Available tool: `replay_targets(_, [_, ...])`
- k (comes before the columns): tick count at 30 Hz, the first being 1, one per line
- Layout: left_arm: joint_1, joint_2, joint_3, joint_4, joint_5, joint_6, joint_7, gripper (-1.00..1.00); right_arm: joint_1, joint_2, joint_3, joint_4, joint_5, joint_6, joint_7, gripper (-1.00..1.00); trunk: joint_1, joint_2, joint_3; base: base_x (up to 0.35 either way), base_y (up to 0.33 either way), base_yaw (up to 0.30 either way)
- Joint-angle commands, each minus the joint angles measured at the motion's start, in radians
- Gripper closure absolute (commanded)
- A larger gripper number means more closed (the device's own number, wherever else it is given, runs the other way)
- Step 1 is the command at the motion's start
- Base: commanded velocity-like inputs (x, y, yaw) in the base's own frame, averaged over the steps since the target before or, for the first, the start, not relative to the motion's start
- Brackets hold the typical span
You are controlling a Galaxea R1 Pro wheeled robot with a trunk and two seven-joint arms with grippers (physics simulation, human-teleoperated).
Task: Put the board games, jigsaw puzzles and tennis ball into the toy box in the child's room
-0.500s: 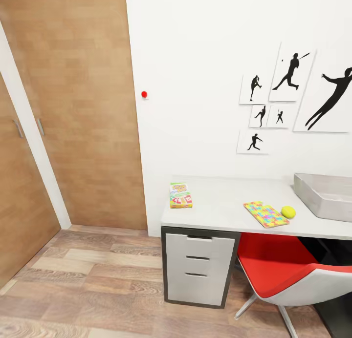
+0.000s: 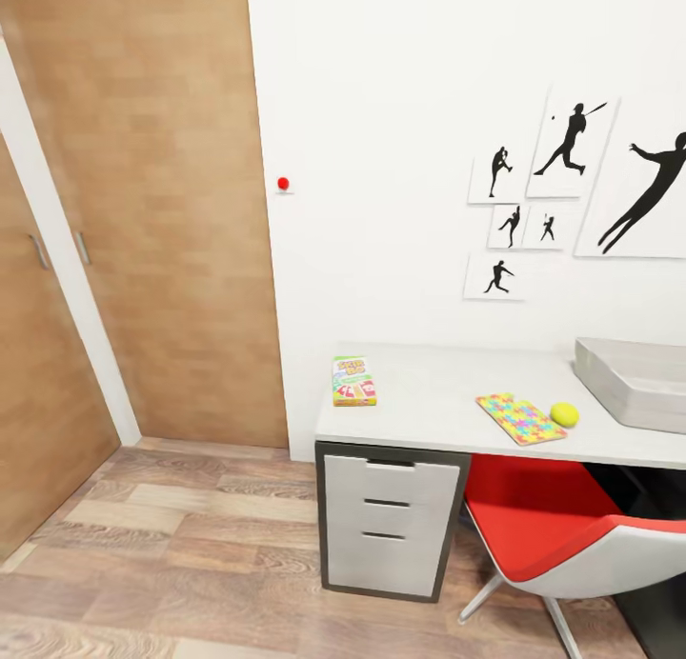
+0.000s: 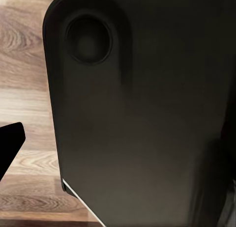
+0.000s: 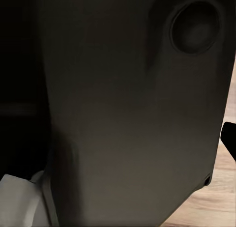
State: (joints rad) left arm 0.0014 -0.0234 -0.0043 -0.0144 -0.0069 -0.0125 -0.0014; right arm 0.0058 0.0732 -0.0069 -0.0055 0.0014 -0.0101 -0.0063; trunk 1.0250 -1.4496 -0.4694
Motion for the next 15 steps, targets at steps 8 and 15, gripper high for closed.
replay_targets(8, [0.0,0.0,0.0,-0.001,0.0,-0.001,0.0,-1.0,0.0,0.003,-0.001,-0.001,0.0,-0.001,-0.001,-1.0,0.0,0.0,-0.001,0.0,0.0,0.247])
replay_targets(15, [0.0,0.0,-0.001,-0.001,0.0,-0.001,0.0,-1.0,0.0,0.003,-0.001,-0.001,0.0,-0.002,-0.001,-1.0,0.0,0.0,-0.001,0.0,0.0,0.291])
